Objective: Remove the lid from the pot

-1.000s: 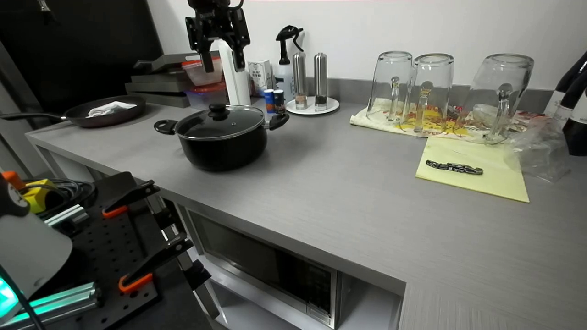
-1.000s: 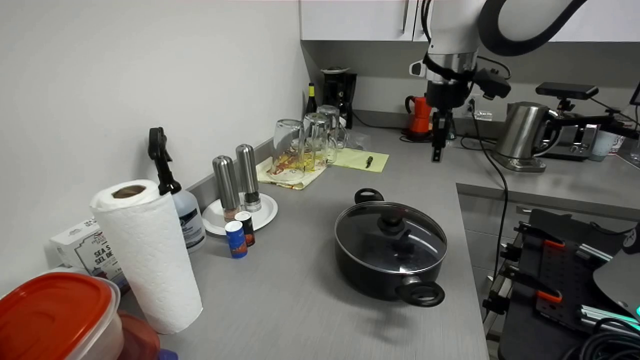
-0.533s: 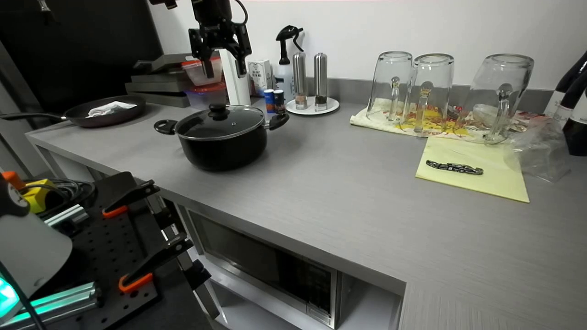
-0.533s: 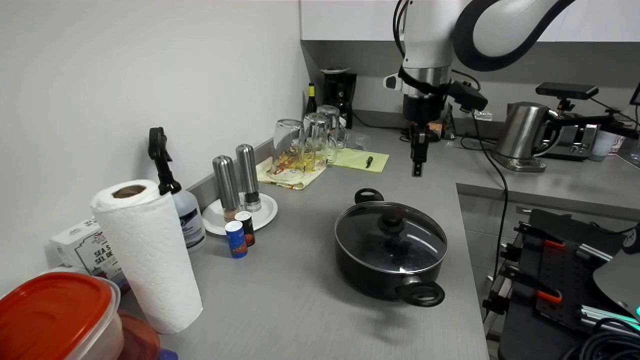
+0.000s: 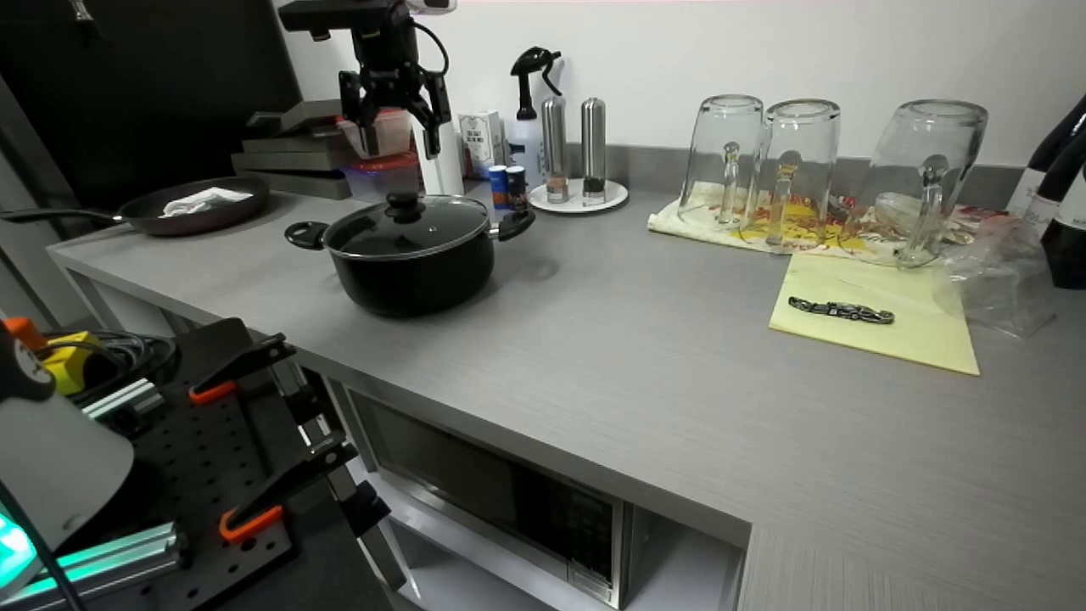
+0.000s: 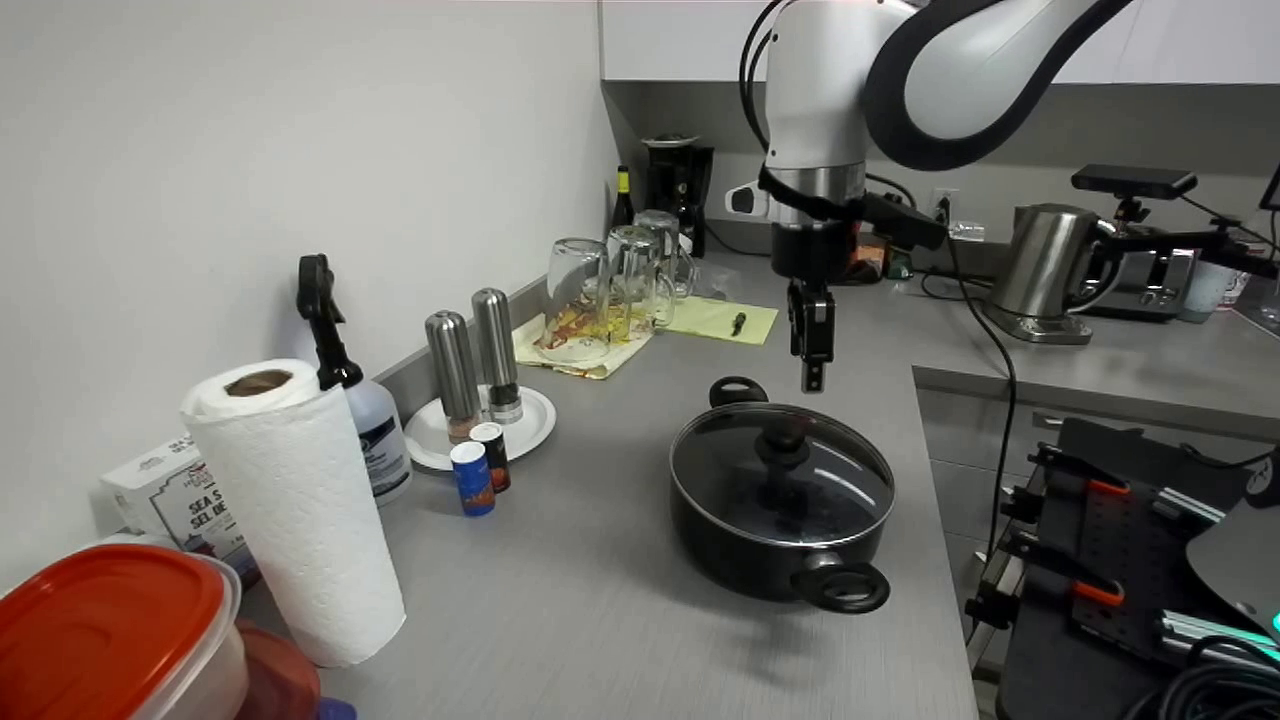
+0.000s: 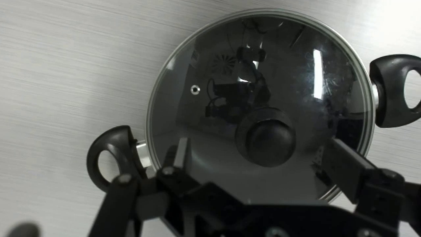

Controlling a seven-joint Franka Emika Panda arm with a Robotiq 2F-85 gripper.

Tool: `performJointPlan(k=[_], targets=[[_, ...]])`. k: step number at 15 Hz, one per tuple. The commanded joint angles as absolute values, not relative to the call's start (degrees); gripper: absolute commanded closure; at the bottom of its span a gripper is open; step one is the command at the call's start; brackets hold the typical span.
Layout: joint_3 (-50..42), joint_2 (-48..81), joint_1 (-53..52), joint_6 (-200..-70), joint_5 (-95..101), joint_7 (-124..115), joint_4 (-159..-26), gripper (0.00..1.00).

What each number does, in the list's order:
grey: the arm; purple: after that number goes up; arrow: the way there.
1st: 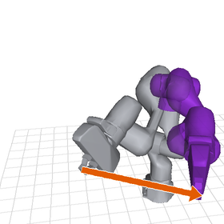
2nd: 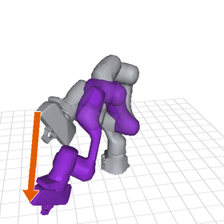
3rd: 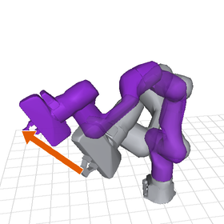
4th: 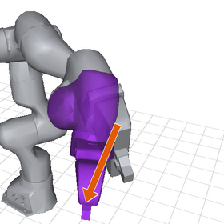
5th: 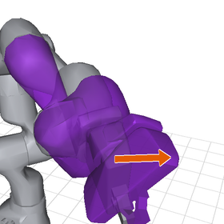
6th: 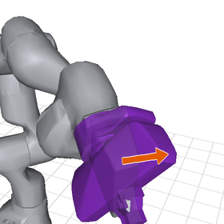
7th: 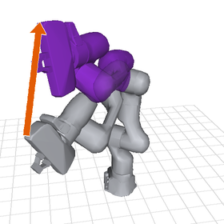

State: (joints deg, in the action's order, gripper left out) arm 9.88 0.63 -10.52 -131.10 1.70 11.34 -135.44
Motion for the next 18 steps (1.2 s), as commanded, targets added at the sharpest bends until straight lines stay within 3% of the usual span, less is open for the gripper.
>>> performJointPlan(k=[1,18], targets=[[10.76,3.53,-10.87,-131.81,-0.13,13.71,-133.48,0.00],[12.79,11.26,-10.73,-135.42,0.53,13.52,-131.36,0.00]])
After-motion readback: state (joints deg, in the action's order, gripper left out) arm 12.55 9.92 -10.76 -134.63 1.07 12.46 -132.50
